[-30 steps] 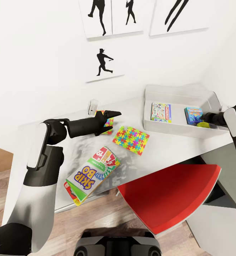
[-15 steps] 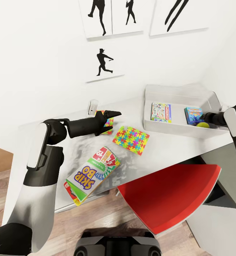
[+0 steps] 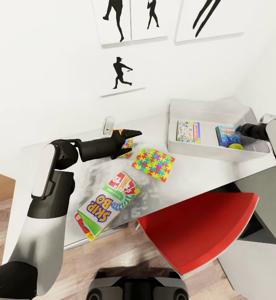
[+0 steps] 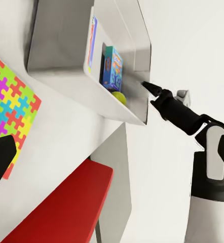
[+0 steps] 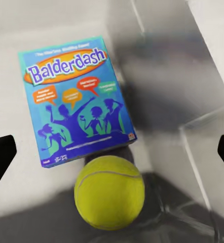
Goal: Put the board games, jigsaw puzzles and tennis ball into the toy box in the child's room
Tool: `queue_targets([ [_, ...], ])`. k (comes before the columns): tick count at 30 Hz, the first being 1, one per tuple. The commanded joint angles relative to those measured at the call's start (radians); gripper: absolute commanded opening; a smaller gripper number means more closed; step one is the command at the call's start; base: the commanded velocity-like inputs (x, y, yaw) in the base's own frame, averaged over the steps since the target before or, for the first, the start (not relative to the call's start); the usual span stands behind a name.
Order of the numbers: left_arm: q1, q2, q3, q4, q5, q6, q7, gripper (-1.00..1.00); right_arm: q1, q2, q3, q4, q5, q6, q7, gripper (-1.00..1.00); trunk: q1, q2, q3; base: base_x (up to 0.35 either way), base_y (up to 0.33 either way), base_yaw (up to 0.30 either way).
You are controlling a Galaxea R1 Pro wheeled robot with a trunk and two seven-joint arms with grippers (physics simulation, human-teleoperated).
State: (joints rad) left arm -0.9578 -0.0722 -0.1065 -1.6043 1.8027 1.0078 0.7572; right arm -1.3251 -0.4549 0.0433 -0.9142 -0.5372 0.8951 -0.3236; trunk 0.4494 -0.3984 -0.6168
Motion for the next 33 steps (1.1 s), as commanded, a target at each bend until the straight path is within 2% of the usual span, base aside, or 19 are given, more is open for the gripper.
queue_targets([
  [1,-0.001,0.0,0.001,0.0,0.009,0.002,0.011,1.0,0.0,-0.002,0.002,-0.032,-0.011,0.003,-0.01,1.0,0.001,-0.002,-0.001,0.0,0.0,0.0],
  [6,-0.001,0.001,0.001,0.0,0.009,0.002,0.011,1.0,0.014,-0.009,-0.002,-0.213,-0.042,0.023,-0.01,1.0,0.001,-0.002,-0.001,0.0,0.0,0.0],
  [7,-0.001,0.001,0.001,0.0,0.009,0.002,0.011,1.0,0.014,-0.009,-0.002,-0.213,-0.042,0.023,-0.01,1.0,0.001,-0.002,-0.001,0.0,0.0,0.0],
  [14,0.0,0.003,0.002,-0.001,0.009,0.002,0.01,1.0,0.054,-0.016,-0.003,-0.378,-0.138,0.106,-0.011,1.0,0.001,-0.002,-0.001,0.0,0.0,0.0],
  [20,-0.001,0.003,0.002,-0.001,0.018,0.002,0.01,1.0,0.085,-0.017,-0.004,-0.456,-0.177,0.152,-0.01,1.0,0.001,-0.002,-0.001,0.0,0.0,0.0],
  [29,0.0,0.004,0.002,-0.002,0.029,0.001,0.01,1.0,0.121,-0.022,-0.005,-0.523,-0.232,0.152,-0.01,1.0,0.001,-0.002,0.001,0.0,0.0,0.0],
  [33,0.001,0.004,0.002,-0.002,0.032,0.001,0.01,1.0,0.13,-0.034,-0.005,-0.541,-0.283,0.152,-0.01,1.0,0.001,-0.002,0.004,0.0,0.0,0.0],
])
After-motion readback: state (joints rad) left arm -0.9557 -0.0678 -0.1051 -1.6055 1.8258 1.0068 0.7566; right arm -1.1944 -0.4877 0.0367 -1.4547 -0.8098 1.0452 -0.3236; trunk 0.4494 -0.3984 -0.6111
